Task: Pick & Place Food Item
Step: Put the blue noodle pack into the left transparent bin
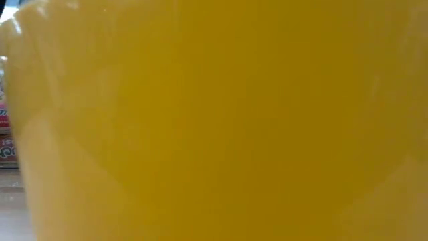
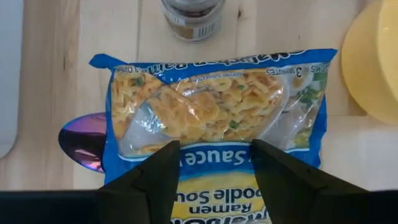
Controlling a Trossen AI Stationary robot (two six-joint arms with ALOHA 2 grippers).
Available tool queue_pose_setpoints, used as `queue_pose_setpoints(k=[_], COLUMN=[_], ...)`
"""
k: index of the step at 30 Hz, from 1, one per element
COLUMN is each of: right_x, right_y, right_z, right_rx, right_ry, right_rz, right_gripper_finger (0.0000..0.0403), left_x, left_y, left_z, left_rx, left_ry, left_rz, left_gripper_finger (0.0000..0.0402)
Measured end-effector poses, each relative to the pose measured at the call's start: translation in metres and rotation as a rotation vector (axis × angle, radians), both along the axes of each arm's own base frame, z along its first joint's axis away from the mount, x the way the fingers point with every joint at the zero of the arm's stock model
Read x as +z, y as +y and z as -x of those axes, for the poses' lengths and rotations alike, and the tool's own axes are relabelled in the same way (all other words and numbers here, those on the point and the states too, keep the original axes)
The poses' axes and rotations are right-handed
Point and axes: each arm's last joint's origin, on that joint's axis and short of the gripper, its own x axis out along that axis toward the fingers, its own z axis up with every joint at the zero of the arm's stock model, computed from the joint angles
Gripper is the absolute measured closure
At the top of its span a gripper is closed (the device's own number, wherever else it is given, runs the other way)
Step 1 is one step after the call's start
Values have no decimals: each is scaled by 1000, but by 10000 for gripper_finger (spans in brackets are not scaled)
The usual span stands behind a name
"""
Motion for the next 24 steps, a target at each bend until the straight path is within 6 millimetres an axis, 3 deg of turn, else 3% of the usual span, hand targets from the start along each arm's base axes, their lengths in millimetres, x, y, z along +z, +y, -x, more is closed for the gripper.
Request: queue_pose_setpoints(k=[7,13,19,24], right_x=[0,-1,-1,-2], right_y=[0,1,1,1], right_z=[0,0,0,-1], right_rx=[0,0,0,0], right_ry=[2,6,9,12], right_rz=[5,14,20,26], right_gripper_finger=[69,69,69,69], left_x=[-6,-4,4,22], left_y=[0,0,3,10], left_z=[6,5,7,10], left_rx=[14,18,28,52], left_ry=[15,5,-18,-75], left_rz=[23,26,34,18], left_gripper_finger=[246,303,387,399])
